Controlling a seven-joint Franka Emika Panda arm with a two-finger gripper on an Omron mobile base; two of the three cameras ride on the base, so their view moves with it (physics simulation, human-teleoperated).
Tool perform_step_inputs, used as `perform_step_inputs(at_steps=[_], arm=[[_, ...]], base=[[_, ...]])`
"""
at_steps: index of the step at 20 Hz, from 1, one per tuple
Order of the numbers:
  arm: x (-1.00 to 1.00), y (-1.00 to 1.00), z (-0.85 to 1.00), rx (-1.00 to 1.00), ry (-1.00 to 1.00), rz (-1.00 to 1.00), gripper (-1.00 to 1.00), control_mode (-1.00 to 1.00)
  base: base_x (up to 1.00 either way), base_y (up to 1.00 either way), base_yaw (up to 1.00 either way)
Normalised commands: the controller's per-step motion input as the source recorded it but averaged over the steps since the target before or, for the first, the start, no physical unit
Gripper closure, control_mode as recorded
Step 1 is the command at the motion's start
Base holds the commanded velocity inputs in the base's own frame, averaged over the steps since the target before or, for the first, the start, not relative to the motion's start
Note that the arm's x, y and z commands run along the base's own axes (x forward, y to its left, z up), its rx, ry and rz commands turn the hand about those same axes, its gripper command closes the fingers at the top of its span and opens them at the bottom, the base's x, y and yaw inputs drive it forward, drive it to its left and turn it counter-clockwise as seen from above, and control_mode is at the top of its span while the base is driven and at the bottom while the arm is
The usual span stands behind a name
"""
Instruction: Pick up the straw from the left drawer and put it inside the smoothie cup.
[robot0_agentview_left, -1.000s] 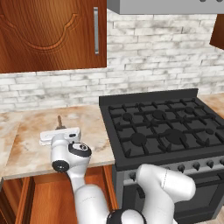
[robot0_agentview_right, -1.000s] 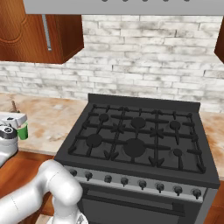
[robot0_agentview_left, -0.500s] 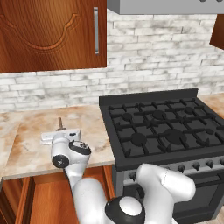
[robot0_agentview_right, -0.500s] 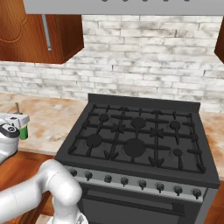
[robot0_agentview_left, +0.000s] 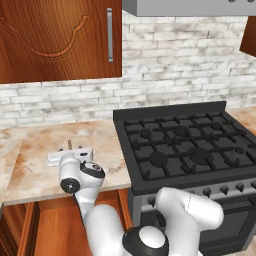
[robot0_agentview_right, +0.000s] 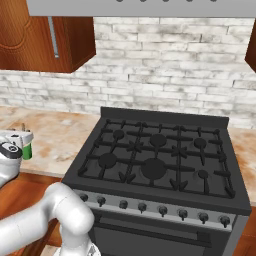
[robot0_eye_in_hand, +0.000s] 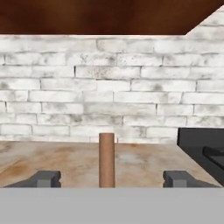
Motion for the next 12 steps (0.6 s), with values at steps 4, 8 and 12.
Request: perform_step_inputs(at_steps=[4,8,12], arm=[[-0.06,0.00,0.35,0.00,-0.01,0.00,-1.00,-1.00],[-0.14,-0.03,0.73,0.00,-0.09,0.00,-1.00,-1.00],[-0.33,-0.21,0.71,0.00,-0.05,0.00,-1.00,-1.00]], base=[[0.00,0.00,0.00],[0.00,0.00,0.00],[0.00,0.00,0.00]])
